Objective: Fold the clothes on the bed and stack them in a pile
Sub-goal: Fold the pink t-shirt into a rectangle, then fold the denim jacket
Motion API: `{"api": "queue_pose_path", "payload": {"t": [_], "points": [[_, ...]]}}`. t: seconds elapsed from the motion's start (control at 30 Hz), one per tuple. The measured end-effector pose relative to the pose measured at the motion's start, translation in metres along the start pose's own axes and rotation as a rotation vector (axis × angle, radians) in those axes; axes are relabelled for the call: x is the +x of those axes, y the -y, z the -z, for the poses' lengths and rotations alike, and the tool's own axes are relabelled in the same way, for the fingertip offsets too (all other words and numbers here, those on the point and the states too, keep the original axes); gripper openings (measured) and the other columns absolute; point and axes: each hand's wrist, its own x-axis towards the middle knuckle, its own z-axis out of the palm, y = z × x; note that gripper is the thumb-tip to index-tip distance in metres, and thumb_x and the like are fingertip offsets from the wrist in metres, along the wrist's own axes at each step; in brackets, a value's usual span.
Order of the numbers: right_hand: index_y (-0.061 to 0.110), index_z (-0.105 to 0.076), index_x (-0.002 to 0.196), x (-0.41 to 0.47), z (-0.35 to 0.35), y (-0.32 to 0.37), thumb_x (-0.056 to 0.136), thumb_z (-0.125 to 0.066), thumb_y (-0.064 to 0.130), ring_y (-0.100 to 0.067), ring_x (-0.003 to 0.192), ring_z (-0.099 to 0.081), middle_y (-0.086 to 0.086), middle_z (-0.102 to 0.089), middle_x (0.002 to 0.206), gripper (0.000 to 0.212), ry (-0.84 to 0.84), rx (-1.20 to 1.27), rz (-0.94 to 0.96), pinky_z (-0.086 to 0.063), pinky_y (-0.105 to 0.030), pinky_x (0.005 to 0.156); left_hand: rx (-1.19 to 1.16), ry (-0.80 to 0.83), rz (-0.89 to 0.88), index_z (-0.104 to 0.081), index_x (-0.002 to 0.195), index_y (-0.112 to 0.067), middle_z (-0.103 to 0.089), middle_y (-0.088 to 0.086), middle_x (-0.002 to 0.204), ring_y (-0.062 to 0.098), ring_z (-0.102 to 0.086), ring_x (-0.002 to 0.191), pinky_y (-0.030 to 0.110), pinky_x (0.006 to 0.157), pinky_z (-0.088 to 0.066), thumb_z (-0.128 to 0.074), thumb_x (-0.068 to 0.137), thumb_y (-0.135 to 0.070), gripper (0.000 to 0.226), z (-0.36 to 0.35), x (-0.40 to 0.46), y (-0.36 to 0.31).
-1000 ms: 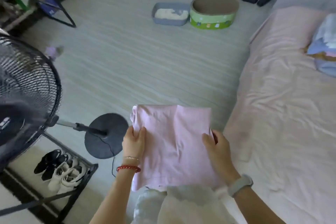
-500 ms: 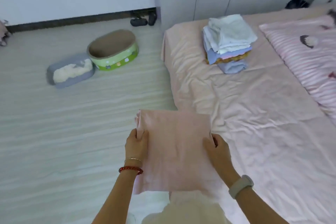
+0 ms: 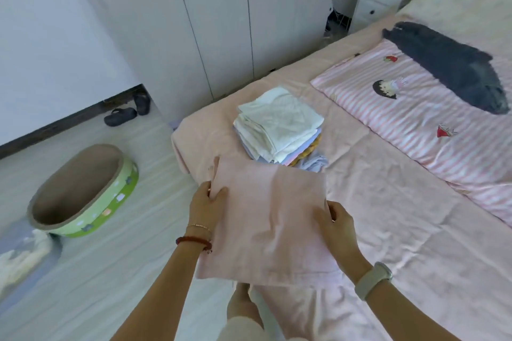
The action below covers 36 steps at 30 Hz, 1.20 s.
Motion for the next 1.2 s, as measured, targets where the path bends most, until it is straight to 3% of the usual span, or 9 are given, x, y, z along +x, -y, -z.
{"api": "queue_pose_path", "payload": {"t": [0.1, 0.27, 0.5, 0.6, 0.67, 0.8, 0.9, 1.1, 1.2], "points": [[0.021, -0.055, 0.077, 0.070, -0.029, 0.041, 0.088, -0.057, 0.017, -0.011, 0.066, -0.048, 0.006, -0.053, 0.072, 0.012, -0.118, 0.086, -0.023, -0.038, -0.021, 0.056, 0.059, 0.099, -0.112, -0.050, 0.114, -0.013, -0.055, 0.003, 0.098, 0.021, -0.052, 0.086, 0.027, 0.073, -0.039, -0.056, 0.090, -0.021, 0.025, -0.018, 0.114, -0.051], [0.021, -0.056, 0.087, 0.175, -0.085, 0.104, 0.089, -0.058, 0.015, -0.008, 0.072, -0.054, 0.007, -0.058, 0.079, 0.007, -0.336, 0.270, -0.057, -0.045, -0.021, 0.066, 0.270, 0.266, -0.359, -0.051, 0.114, -0.003, -0.052, 0.007, 0.100, 0.021, -0.046, 0.088, 0.028, 0.074, -0.034, -0.052, 0.092, -0.020, 0.027, -0.066, 0.292, -0.134], [0.020, -0.050, 0.092, 0.292, -0.129, 0.101, 0.092, -0.053, 0.016, -0.008, 0.066, -0.051, 0.005, -0.054, 0.079, 0.005, -0.516, 0.347, -0.176, -0.039, -0.007, 0.047, 0.442, 0.437, -0.410, -0.052, 0.116, -0.002, -0.056, 0.009, 0.101, 0.027, -0.050, 0.089, 0.028, 0.072, -0.032, -0.048, 0.094, -0.022, 0.030, -0.165, 0.446, -0.143], [0.014, -0.052, 0.098, 0.310, -0.132, 0.070, 0.090, -0.053, 0.016, -0.012, 0.062, -0.050, 0.001, -0.055, 0.076, 0.009, -0.456, 0.265, -0.386, -0.040, -0.014, 0.048, 0.674, 0.528, -0.300, -0.042, 0.130, -0.006, -0.054, 0.019, 0.120, 0.031, -0.051, 0.098, 0.033, 0.076, -0.035, -0.042, 0.096, -0.026, 0.039, -0.194, 0.466, -0.105], [0.015, -0.049, 0.116, 0.311, -0.131, 0.055, 0.087, -0.058, 0.021, -0.015, 0.081, -0.057, 0.001, -0.058, 0.094, 0.032, -0.428, 0.157, -0.447, -0.047, -0.025, 0.066, 0.853, 0.459, -0.263, -0.026, 0.143, -0.017, -0.040, 0.016, 0.139, 0.034, -0.042, 0.119, 0.042, 0.094, -0.032, -0.041, 0.095, -0.031, 0.052, -0.205, 0.469, -0.091], [0.013, -0.044, 0.130, 0.307, -0.132, 0.053, 0.083, -0.060, 0.021, -0.028, 0.118, -0.045, -0.009, -0.049, 0.125, 0.050, -0.661, -0.529, 0.046, -0.038, -0.044, 0.098, 0.914, 0.287, -0.710, -0.027, 0.145, -0.027, -0.022, 0.008, 0.153, 0.034, -0.018, 0.139, 0.063, 0.107, -0.010, -0.046, 0.092, -0.032, 0.056, -0.210, 0.445, -0.087], [0.018, -0.048, 0.131, 0.327, -0.134, 0.062, 0.081, -0.043, 0.028, -0.036, 0.129, -0.039, -0.017, -0.049, 0.134, 0.051, -0.490, -0.898, 0.321, -0.024, -0.057, 0.107, 1.011, 0.412, -0.915, -0.024, 0.145, -0.034, -0.015, 0.009, 0.155, 0.036, -0.013, 0.141, 0.067, 0.104, -0.012, -0.036, 0.093, -0.045, 0.055, -0.219, 0.420, -0.079], [0.034, -0.016, 0.147, 0.348, -0.123, 0.033, 0.095, -0.033, 0.045, -0.033, 0.142, 0.011, -0.004, 0.006, 0.157, 0.056, 0.002, -1.011, 0.046, 0.009, -0.054, 0.110, 1.195, 0.598, -0.706, -0.007, 0.143, -0.045, 0.014, 0.000, 0.155, 0.030, 0.015, 0.141, 0.064, 0.108, 0.002, -0.027, 0.090, -0.058, 0.058, -0.241, 0.408, -0.059], [0.019, -0.044, 0.137, 0.345, -0.101, 0.037, 0.091, -0.040, 0.031, -0.032, 0.141, -0.019, -0.009, -0.028, 0.151, 0.047, -0.037, -0.916, 0.146, -0.016, -0.056, 0.111, 1.157, 0.510, -0.733, -0.033, 0.137, -0.037, -0.007, 0.005, 0.154, 0.030, 0.001, 0.142, 0.065, 0.106, -0.002, -0.042, 0.088, -0.047, 0.050, -0.250, 0.398, -0.078]]}}
